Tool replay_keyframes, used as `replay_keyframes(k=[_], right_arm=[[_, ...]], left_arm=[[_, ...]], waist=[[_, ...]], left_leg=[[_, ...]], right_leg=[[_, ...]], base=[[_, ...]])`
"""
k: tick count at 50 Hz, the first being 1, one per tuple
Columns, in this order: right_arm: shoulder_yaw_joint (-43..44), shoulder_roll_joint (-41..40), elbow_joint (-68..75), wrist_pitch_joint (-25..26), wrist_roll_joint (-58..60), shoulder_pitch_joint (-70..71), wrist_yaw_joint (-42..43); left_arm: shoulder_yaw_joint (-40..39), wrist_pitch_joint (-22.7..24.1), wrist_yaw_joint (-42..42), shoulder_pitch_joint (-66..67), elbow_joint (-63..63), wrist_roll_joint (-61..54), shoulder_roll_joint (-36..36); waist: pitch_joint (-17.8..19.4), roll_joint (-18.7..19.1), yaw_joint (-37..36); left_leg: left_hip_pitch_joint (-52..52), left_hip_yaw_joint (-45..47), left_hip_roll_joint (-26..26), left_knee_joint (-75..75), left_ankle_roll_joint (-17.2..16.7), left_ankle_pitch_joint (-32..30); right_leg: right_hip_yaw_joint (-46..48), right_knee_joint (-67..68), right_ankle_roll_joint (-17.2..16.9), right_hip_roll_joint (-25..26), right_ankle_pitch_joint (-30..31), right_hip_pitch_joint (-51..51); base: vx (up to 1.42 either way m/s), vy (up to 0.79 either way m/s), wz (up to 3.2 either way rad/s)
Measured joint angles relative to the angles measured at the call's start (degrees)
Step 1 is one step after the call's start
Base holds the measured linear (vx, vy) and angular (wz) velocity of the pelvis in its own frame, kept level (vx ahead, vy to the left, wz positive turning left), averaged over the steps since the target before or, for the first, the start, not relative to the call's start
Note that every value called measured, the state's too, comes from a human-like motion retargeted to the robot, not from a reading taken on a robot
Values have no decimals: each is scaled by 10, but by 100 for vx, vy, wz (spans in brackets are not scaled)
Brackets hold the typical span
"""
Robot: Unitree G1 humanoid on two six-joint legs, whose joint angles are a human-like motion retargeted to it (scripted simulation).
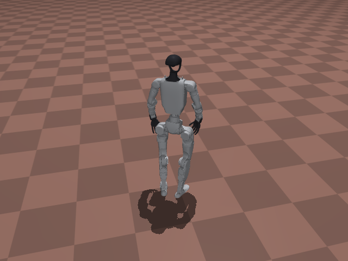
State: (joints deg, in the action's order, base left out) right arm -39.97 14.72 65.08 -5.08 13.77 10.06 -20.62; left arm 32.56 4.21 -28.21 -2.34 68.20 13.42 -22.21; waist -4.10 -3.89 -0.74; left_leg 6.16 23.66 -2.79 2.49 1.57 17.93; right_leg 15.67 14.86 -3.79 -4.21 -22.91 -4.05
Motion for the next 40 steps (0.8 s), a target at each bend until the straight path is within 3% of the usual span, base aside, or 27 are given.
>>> replay_keyframes(k=[15, 21, 25, 31, 35, 37, 40], right_arm=[[-16, 3, -31, -20, -4, 12, 37], [-24, 5, -52, -28, -7, 26, 77], [-31, 6, -50, -32, 7, 46, 104], [-38, 5, -42, -30, 46, 79, 110], [-36, 8, -58, -31, 68, 99, 105], [-34, 16, -77, -30, 72, 111, 96], [-34, 14, -92, -36, 76, 119, 89]], left_arm=[[51, 8, 27, -65, 20, -4, 1], [89, 26, 51, -143, -30, -13, -16], [104, 46, 74, -212, -105, -32, -32], [98, 59, 98, -291, -211, -78, -47], [84, 45, 83, -282, -223, -100, -47], [73, 30, 59, -261, -202, -102, -44], [69, 10, 33, -206, -146, -88, -34]], waist=[[-8, -13, 44], [-9, -22, 63], [-4, -31, 60], [-3, -17, 37], [-11, 9, 20], [-17, 12, 20], [-19, 24, 21]], left_leg=[[-11, 26, -10, 1, -7, 4], [-17, 46, -7, -47, -6, 28], [-57, 74, 25, -205, -2, 81], [-125, 128, 142, -453, 31, 187], [-144, 102, 167, -460, 21, 210], [-132, 91, 142, -397, 27, 209], [-109, 83, 129, -369, 14, 196]], right_leg=[[-13, 76, 4, -18, -37, -51], [-24, 99, 6, -26, -60, -50], [-23, 104, 8, -36, -73, -31], [-4, 79, 5, -14, -70, -1], [-7, 48, 3, 19, -50, 13], [-20, -23, -8, 43, -17, 33], [-16, 4, 0, 32, -22, 36]], base=[[0, 0, 0], [3, -4, -7], [4, -7, -4], [1, 0, -3], [8, 9, -29], [11, 16, -15], [7, 13, -9]])
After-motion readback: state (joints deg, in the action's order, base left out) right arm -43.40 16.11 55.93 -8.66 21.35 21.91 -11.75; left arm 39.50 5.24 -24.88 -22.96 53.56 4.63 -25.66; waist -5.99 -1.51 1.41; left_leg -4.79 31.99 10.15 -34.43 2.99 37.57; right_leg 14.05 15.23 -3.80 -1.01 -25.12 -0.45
